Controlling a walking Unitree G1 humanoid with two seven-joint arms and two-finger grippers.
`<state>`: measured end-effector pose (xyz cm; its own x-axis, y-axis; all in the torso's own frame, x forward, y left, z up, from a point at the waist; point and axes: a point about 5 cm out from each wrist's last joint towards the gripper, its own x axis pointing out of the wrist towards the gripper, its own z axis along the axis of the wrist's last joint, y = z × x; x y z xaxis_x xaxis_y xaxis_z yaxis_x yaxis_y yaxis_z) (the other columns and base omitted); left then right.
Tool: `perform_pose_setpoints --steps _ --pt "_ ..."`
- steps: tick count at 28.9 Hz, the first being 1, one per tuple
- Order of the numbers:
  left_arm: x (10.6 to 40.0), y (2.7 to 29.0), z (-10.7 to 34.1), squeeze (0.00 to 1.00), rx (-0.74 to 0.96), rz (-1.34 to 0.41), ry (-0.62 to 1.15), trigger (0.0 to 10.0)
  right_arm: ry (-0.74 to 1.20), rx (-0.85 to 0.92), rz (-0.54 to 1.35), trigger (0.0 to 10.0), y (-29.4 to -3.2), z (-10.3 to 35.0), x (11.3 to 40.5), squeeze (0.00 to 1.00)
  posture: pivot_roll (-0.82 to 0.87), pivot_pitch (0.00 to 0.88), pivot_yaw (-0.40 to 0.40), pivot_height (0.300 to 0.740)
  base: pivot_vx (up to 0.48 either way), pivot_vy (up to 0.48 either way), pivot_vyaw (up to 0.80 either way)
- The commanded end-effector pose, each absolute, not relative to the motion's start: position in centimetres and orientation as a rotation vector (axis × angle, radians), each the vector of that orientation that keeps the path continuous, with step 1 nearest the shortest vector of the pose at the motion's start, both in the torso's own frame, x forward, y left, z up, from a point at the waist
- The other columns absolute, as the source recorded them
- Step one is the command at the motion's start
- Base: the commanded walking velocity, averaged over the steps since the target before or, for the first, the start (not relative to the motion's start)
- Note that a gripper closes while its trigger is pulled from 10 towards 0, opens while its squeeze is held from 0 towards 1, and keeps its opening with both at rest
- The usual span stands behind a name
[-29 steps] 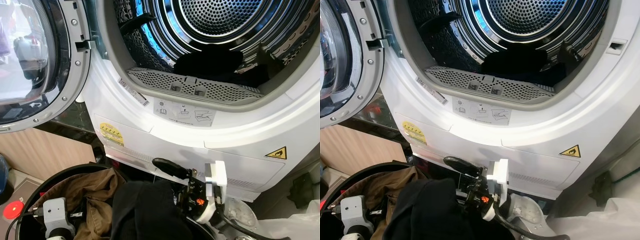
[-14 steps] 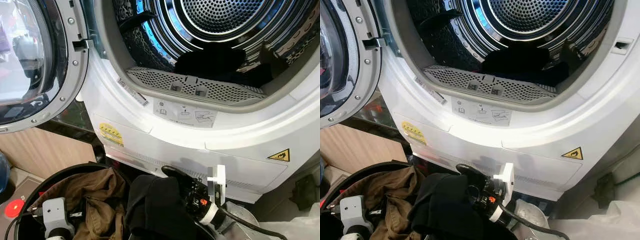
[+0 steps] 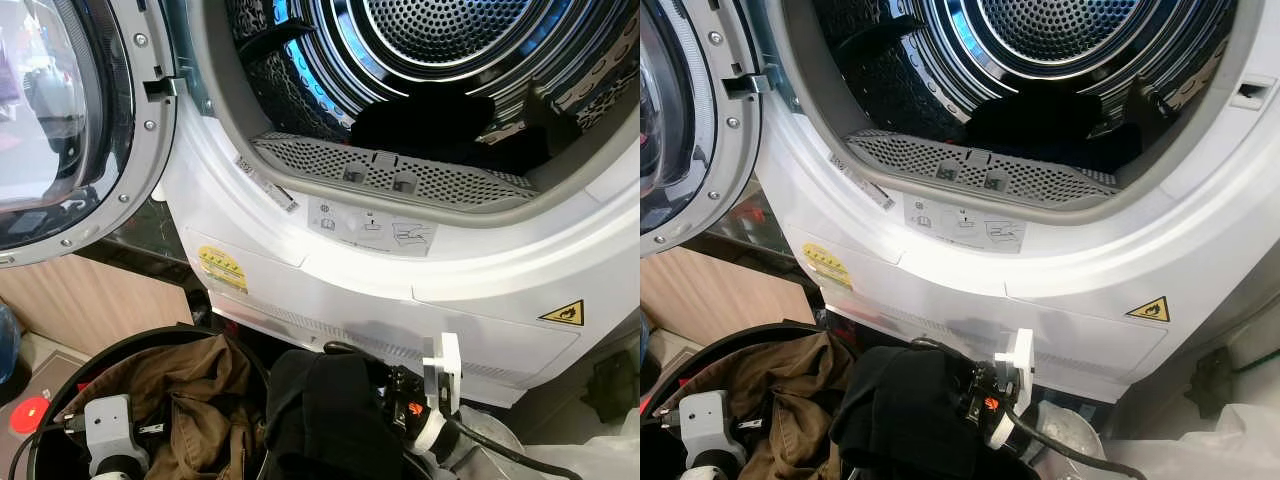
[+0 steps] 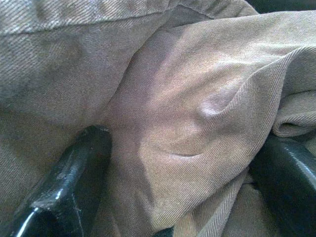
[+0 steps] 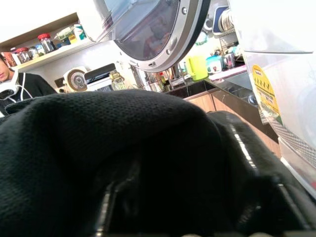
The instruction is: Clothes washing
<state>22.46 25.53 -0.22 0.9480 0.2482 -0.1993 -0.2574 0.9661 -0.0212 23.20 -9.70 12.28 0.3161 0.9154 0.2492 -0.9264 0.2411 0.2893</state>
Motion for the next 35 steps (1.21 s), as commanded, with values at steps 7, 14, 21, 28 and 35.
perform_pose_setpoints --steps 7,14,21,28,35 --pt "22.6 25.0 -0.5 0.00 -0.032 0.216 0.217 10.0 -0.036 0.398 1.271 0.0 -10.1 12.4 23.1 0.00 -0.03 0.048 0.013 0.740 0.000 0.000 0.00" --pt "22.6 25.0 -0.5 0.00 -0.034 0.216 0.218 10.0 -0.029 0.396 1.277 0.0 -10.2 12.3 22.9 0.00 -0.03 0.052 0.012 0.740 0.000 0.000 0.00" --pt "22.7 24.9 -0.4 0.00 -0.035 0.216 0.217 10.0 -0.039 0.392 1.287 0.0 -10.3 12.5 23.0 0.00 -0.03 0.048 0.013 0.740 0.000 0.000 0.00" --pt "22.8 25.0 -0.4 0.00 -0.034 0.215 0.215 10.0 -0.048 0.401 1.300 0.0 -10.2 12.8 22.9 0.00 -0.03 0.051 0.014 0.740 0.000 0.000 0.00" --pt "22.6 24.9 -0.5 0.00 -0.034 0.213 0.218 10.0 -0.068 0.406 1.335 0.0 -10.2 13.5 22.5 0.00 -0.03 0.055 0.014 0.740 0.000 0.000 0.00"
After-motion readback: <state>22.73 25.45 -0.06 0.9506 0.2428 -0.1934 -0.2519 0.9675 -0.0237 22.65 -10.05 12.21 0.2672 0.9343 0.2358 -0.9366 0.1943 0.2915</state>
